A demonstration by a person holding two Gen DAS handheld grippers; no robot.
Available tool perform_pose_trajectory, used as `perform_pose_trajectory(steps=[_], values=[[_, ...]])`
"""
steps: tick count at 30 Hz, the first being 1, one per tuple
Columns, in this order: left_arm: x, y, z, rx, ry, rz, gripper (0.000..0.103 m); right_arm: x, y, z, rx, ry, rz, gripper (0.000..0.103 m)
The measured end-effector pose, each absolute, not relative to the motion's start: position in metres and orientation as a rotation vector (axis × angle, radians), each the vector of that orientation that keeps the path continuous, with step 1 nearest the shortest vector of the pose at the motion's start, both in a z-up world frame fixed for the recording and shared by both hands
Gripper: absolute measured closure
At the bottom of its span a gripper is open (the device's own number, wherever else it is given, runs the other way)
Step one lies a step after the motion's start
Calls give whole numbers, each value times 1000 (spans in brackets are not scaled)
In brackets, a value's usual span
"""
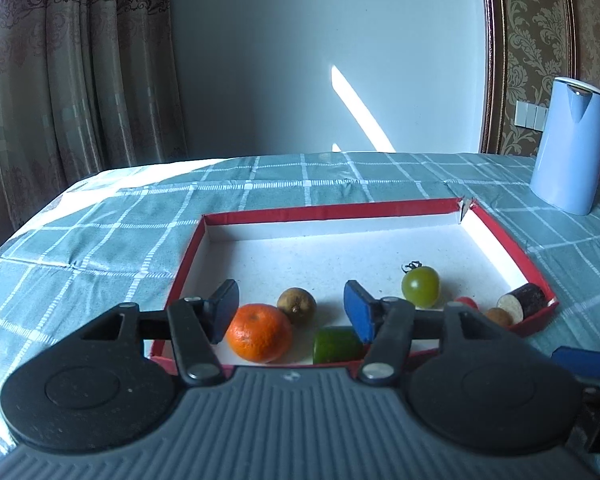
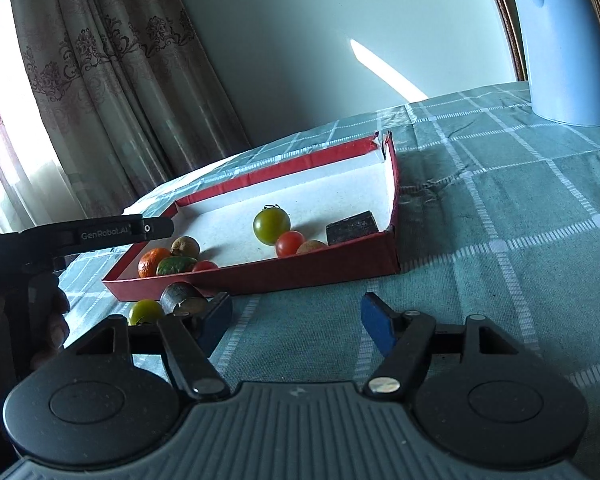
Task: Organize fruits
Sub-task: 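Move the right gripper to the grey cylindrical chunk and close on it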
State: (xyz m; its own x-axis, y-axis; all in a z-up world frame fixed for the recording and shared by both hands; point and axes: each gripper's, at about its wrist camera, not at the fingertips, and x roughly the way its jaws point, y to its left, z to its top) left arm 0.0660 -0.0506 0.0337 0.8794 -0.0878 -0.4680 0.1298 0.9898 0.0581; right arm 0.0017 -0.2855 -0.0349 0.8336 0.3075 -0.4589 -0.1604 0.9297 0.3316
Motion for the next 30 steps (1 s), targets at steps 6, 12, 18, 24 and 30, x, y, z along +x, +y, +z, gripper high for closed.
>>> perform_pose_trajectory(steps=[6,12,18,24,30], values=[[22,-1,24,89,446,-47,18,-3,-251,-28,95,521,336,32],[6,40,8,42,466,17,12,-1,-210,-24,-93,503,411,32],[7,58,3,-42,497,2,9,8,-176,-28,-245,512,444,38],[9,63,1,-84,516,-21,9,23,-165,-31,-290,538,439,46],[10,62,1,-82,523,-28,9,36,-164,-34,-312,569,447,63]])
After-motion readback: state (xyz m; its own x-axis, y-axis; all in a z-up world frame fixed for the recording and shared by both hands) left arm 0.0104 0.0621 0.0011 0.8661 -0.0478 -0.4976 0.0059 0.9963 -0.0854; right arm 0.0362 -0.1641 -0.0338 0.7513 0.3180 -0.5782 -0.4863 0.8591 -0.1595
